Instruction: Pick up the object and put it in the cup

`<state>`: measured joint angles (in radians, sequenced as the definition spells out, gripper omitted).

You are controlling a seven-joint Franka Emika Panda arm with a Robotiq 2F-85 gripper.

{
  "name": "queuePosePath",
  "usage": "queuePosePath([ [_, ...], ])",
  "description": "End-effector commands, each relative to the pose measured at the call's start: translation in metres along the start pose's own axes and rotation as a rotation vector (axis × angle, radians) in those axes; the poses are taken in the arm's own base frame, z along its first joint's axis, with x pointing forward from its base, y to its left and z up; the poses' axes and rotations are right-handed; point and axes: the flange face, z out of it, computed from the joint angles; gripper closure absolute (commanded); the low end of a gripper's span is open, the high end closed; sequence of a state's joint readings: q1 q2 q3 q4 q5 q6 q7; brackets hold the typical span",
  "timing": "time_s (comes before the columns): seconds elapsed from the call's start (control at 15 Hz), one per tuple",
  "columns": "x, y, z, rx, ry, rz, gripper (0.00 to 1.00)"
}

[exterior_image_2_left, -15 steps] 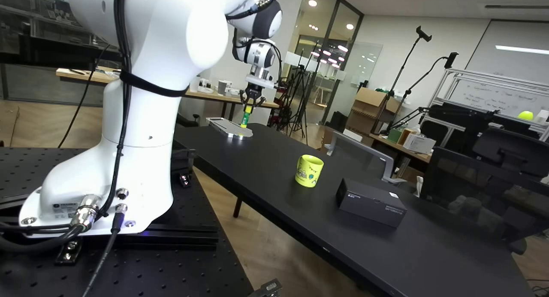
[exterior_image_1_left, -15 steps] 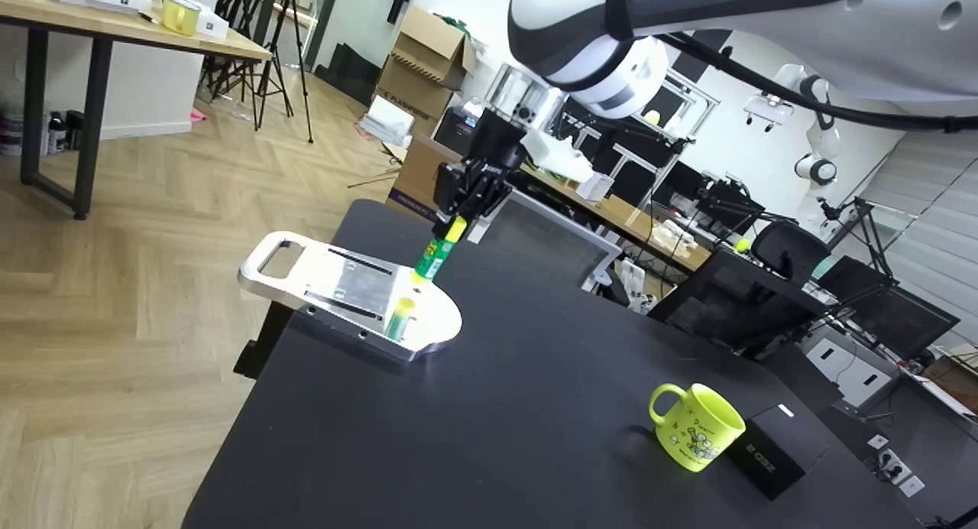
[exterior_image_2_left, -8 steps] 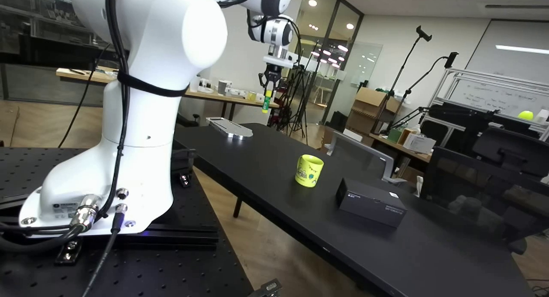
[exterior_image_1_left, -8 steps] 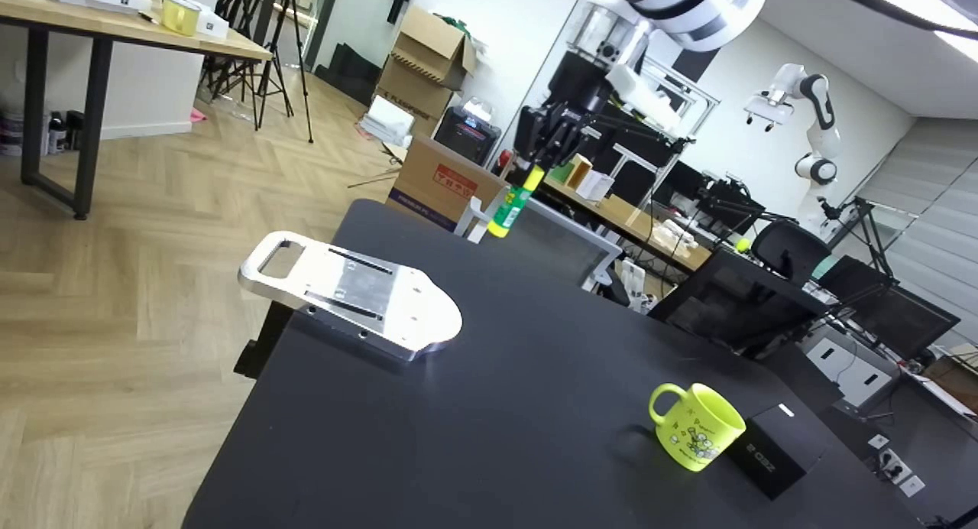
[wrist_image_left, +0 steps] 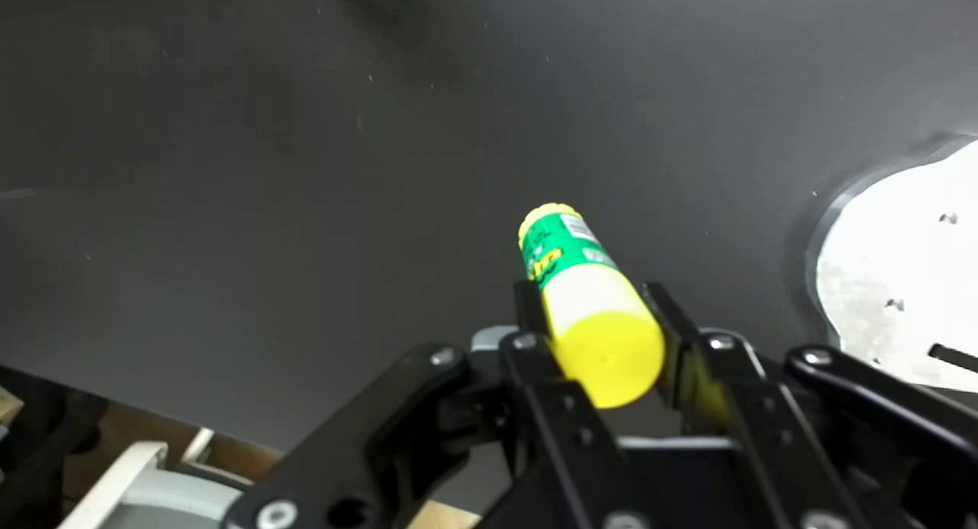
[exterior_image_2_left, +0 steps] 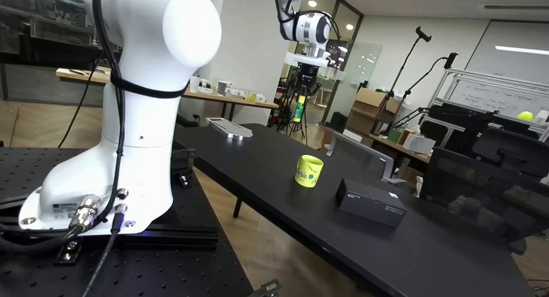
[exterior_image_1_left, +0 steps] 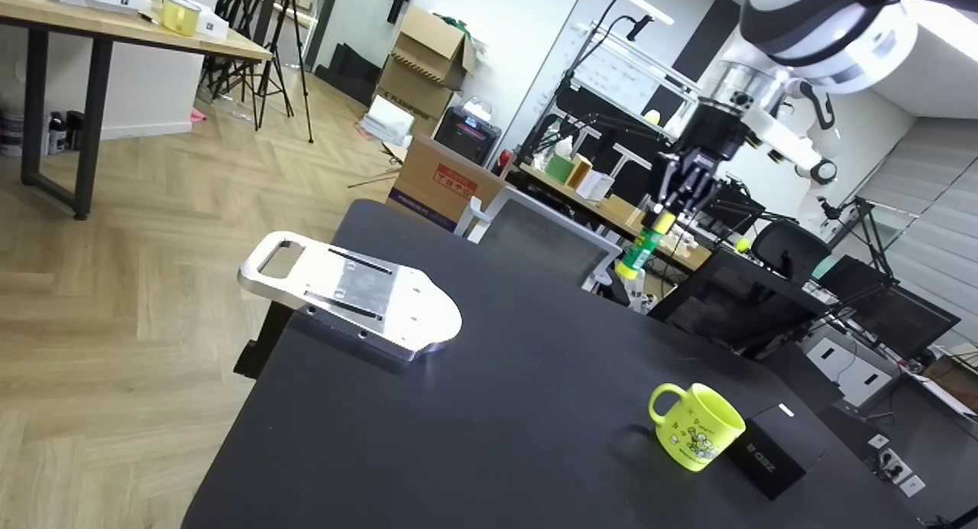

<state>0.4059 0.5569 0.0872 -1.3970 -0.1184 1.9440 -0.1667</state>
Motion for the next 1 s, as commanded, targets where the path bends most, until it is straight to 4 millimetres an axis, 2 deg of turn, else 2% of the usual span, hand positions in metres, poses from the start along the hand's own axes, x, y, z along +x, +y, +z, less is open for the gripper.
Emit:
queuePosePath([
  [0.0,-0.063,0.042,0.006,0.043,-0.047,0.152,0.91],
  [0.2,-0.103,0.070,0.023,0.049,-0.062,0.229,0.91],
  [0.4,-0.135,0.087,0.044,0.053,-0.084,0.295,0.91],
  [0.67,-0.169,0.099,0.071,0.046,-0.092,0.354,0.91],
  [0.93,-0.192,0.103,0.088,0.036,-0.079,0.384,0.91],
])
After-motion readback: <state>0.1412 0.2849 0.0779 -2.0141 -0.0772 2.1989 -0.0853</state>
